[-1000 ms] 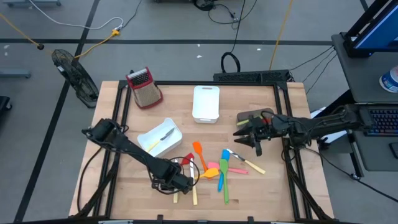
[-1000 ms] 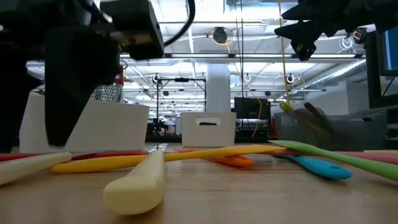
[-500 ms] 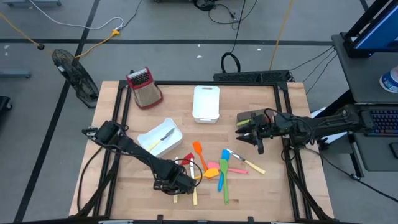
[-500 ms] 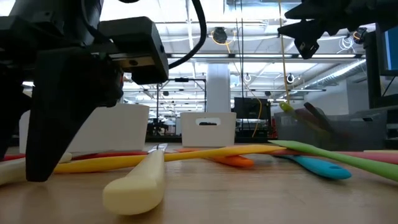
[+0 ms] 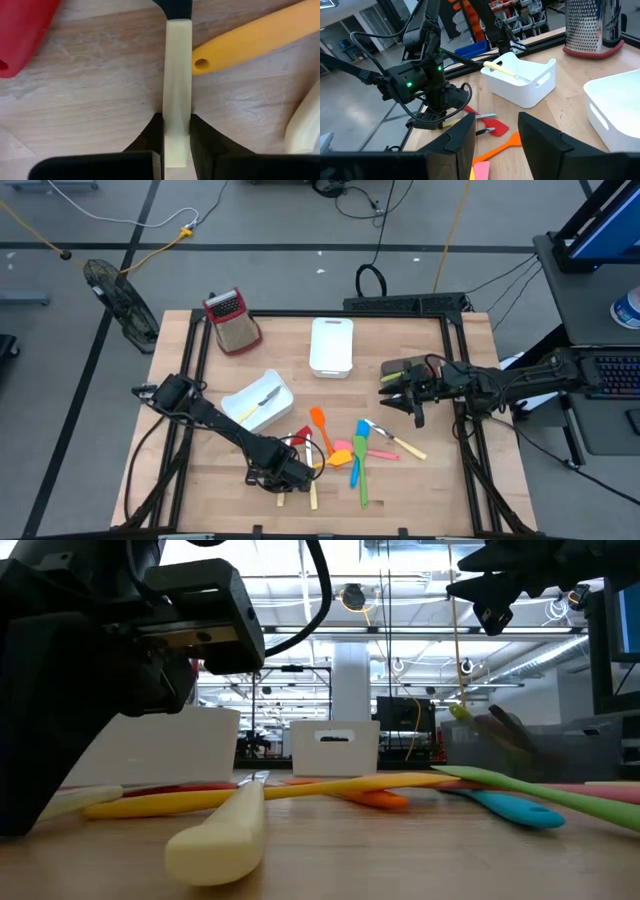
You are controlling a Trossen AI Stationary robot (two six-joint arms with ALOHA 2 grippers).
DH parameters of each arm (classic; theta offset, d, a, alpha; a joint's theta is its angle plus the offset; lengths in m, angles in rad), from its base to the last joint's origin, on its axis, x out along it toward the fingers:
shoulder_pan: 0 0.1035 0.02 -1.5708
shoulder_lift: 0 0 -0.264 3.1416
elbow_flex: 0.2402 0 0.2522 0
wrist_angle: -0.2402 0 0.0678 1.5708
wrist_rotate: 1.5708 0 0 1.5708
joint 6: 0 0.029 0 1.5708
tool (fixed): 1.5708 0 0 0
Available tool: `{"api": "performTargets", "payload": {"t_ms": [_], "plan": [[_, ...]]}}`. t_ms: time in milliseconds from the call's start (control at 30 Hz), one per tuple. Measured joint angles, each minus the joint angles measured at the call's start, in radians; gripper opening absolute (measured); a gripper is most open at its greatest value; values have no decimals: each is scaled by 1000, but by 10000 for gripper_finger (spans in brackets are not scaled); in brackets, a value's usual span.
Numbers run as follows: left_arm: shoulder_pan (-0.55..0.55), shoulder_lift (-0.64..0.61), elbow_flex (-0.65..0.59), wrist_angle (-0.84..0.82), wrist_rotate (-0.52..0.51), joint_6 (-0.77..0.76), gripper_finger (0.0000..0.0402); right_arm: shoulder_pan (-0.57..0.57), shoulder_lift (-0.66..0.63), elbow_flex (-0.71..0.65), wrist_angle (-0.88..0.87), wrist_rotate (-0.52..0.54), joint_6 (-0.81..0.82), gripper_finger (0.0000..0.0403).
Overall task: Pick & Place Kitchen Items
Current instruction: Put the white table knife into the bottom white bin
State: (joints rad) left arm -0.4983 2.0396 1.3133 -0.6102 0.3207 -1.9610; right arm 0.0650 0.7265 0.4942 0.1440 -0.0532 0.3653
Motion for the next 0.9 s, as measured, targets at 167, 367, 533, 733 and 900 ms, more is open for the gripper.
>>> {"api": "performTargets", "payload": {"t_ms": [167,367,533,733,900], "plan": [[-1,-14,0,-4,-5,3,46,0,0,0,0,0,0,141],[-5,-50,-5,-46,-38,-1,46,0,0,0,0,0,0,139],[-11,-94,-4,-71,-42,4,46,0,0,0,0,0,1,141],[-27,-156,-4,-91,-43,-3,46,0,0,0,0,0,1,141],[-31,-222,-4,-83,-99,-8,46,0,0,0,0,0,1,141]]}}
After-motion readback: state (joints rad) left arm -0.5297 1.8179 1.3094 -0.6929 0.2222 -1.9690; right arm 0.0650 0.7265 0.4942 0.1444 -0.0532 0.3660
